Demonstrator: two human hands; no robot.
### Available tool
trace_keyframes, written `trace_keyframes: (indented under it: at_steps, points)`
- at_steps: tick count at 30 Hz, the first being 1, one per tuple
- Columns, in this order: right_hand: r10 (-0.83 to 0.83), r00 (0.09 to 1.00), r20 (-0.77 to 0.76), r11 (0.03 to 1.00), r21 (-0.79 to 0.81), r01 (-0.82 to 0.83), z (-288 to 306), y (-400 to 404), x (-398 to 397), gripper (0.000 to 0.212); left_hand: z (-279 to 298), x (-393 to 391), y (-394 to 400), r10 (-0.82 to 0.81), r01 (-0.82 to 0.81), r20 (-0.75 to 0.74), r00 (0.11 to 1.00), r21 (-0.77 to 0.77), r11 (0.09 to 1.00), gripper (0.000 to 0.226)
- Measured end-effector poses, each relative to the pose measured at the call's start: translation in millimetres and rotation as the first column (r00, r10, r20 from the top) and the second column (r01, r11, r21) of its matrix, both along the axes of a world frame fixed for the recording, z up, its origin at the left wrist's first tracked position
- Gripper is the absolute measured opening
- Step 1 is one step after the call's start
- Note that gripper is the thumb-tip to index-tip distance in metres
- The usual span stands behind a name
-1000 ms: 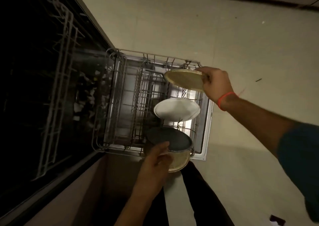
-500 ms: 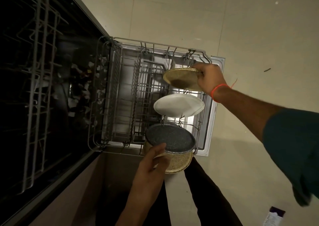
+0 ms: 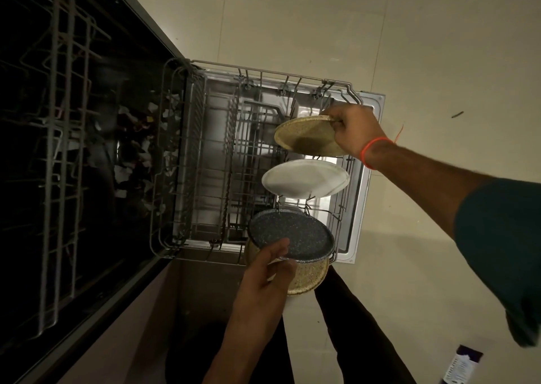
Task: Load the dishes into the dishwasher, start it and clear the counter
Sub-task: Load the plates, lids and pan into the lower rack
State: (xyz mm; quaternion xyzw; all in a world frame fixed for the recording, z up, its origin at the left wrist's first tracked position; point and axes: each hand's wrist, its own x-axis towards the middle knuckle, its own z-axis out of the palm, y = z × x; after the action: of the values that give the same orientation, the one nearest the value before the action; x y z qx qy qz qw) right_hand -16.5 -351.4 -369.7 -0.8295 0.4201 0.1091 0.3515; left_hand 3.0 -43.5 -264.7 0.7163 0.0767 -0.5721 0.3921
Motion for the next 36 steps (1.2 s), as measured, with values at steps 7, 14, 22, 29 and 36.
trace_keyframes:
  at_steps: [7, 14, 22, 29, 36]
  points:
    - [0.06, 0.996, -0.064, 0.996, 0.077, -0.055, -10, 8, 5, 0.037, -2, 0, 1, 0.003, -0.003, -0.024, 1.0, -0.006, 1.0, 0.033]
    - [0.171, 0.966, -0.193, 0.971, 0.202, -0.131, -25, 11, 11, 0.04, -3, 2, 3, 0.058, -0.058, -0.033, 0.998, 0.003, 0.998, 0.029]
    - [0.041, 0.983, -0.178, 0.996, 0.087, -0.026, -17, 12, 8, 0.054, -3, 2, 9, 0.068, -0.068, -0.025, 0.997, 0.006, 0.998, 0.031]
    - [-0.021, 0.979, -0.204, 0.998, 0.058, 0.034, -13, 4, 0, 0.072, 2, 0, 14, 0.023, -0.023, -0.018, 1.0, 0.001, 1.0, 0.035]
    - [-0.112, 0.99, -0.087, 0.994, -0.002, 0.112, -6, 20, -11, 0.071, 4, -2, 22, -0.032, 0.032, 0.026, 0.999, -0.009, 0.999, 0.035]
